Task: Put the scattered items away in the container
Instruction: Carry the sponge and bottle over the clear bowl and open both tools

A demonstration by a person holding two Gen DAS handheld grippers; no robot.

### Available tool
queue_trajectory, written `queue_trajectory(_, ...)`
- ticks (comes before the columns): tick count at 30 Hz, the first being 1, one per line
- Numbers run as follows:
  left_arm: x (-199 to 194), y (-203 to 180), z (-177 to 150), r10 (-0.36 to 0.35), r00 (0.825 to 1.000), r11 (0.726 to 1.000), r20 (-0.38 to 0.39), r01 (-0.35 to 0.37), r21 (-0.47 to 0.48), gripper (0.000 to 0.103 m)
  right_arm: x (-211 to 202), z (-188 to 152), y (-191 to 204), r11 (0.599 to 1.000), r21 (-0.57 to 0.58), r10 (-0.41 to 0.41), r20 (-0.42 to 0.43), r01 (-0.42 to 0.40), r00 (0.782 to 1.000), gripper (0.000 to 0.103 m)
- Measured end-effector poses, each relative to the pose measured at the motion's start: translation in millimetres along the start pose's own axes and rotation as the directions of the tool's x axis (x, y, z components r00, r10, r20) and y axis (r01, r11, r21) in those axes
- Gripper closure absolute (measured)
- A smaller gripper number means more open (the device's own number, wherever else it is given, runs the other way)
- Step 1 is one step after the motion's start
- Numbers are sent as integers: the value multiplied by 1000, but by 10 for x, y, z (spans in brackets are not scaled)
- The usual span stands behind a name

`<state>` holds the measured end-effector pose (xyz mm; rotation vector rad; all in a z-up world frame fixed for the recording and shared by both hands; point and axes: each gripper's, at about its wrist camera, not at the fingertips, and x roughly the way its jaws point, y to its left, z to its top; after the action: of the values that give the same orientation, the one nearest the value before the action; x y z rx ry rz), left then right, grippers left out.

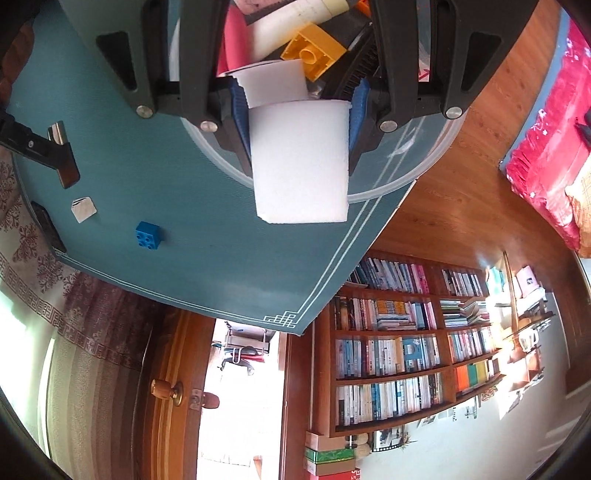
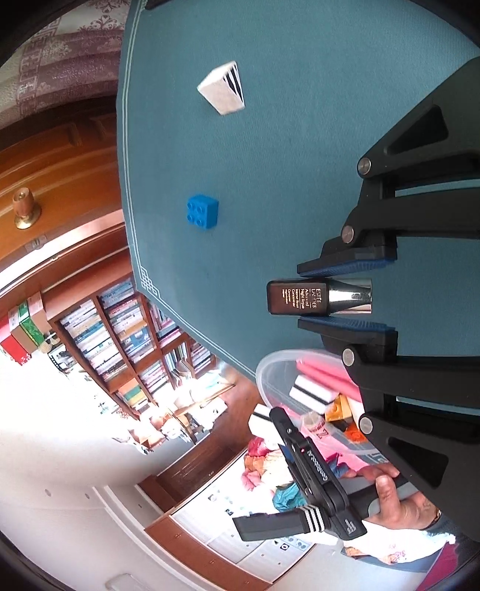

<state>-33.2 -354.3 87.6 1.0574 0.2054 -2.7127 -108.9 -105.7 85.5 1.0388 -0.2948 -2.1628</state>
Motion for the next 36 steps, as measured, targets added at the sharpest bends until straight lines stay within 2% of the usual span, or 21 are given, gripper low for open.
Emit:
queue_trajectory(5,50,164,-39,0,1000,1000,-11,0,-16,53,118,-54,244,999,-9,32,-21,-32,999,79)
queue_trajectory(6,63,185,-48,-2,1000,1000,-17,1,-21,48,150,-67,312,999,-15,40,-26,-41,999,79)
queue_trajectory(7,86,217,-56,-2,1000,1000,-27,2,-29,34,183,-81,386,999,-21,47,-30,-48,998,79)
queue_trajectory(9,115,301,-70,-4,999,999,-32,2,-47,21,236,-103,497,998,-34,58,-38,-60,998,79)
queue_trajectory(16,12,538,-126,-34,999,996,-20,32,-85,21,462,-217,836,993,-78,83,-89,-90,993,79)
queue_trajectory(22,-68,740,-141,-27,1000,992,-5,26,-120,19,681,-320,1086,986,-107,108,-145,-125,984,79)
queue_trajectory(31,-62,922,-217,-33,999,985,-10,31,-169,19,884,-388,1276,979,-140,117,-199,-146,973,79)
queue_trajectory(36,-49,981,-243,-36,999,982,-19,32,-185,19,991,-393,1317,980,-147,99,-209,-132,973,79)
